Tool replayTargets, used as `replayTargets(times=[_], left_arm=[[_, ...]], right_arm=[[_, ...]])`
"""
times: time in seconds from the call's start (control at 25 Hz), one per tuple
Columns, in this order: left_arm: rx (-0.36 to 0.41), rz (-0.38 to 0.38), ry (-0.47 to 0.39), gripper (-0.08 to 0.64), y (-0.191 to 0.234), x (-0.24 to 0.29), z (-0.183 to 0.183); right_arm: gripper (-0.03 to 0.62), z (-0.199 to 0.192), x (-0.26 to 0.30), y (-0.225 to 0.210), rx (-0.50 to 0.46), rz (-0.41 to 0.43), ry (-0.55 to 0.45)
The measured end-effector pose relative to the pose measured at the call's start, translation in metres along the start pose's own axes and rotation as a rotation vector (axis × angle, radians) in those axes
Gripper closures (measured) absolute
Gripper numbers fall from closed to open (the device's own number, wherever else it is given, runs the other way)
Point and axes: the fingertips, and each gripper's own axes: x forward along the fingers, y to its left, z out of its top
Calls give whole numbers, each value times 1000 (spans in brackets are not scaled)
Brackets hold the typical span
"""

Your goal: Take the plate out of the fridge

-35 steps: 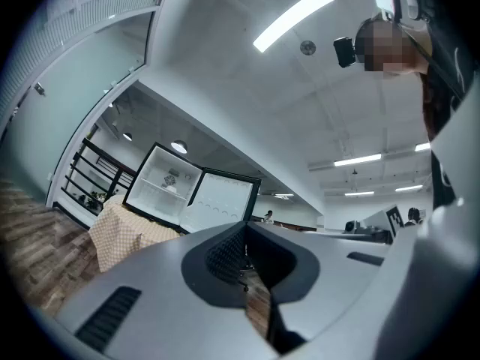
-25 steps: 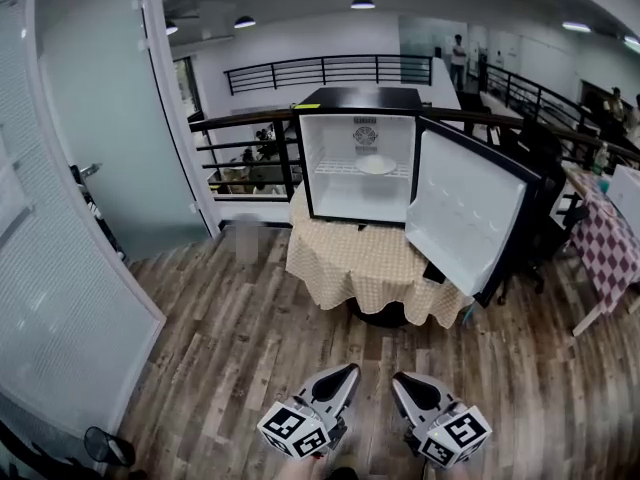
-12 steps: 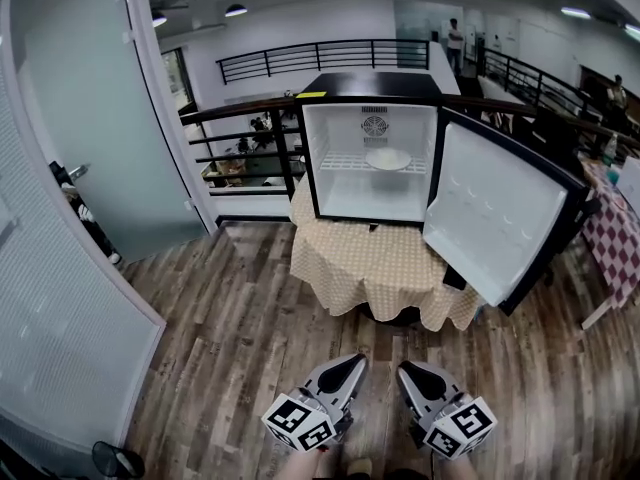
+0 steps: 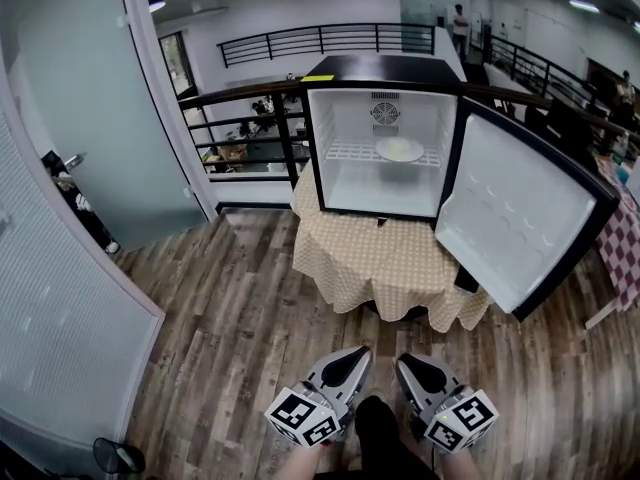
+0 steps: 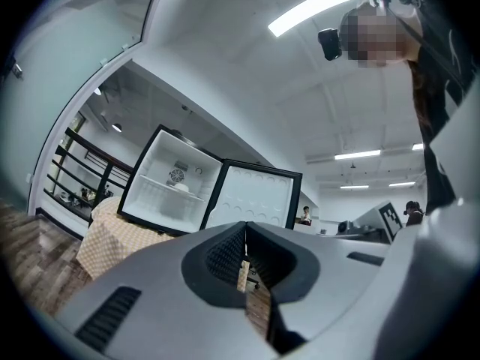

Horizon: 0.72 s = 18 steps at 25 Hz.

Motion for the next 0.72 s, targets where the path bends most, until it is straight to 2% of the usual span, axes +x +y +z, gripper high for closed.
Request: replayTargets(times=[0.36, 0.72], left_arm=[[-6, 16, 9, 551, 53, 46, 4], [-15, -15, 23, 551, 102, 110, 16]], right_arm=[[543, 13, 59, -45, 37, 26, -22], [543, 33, 114, -103, 91, 7, -28]])
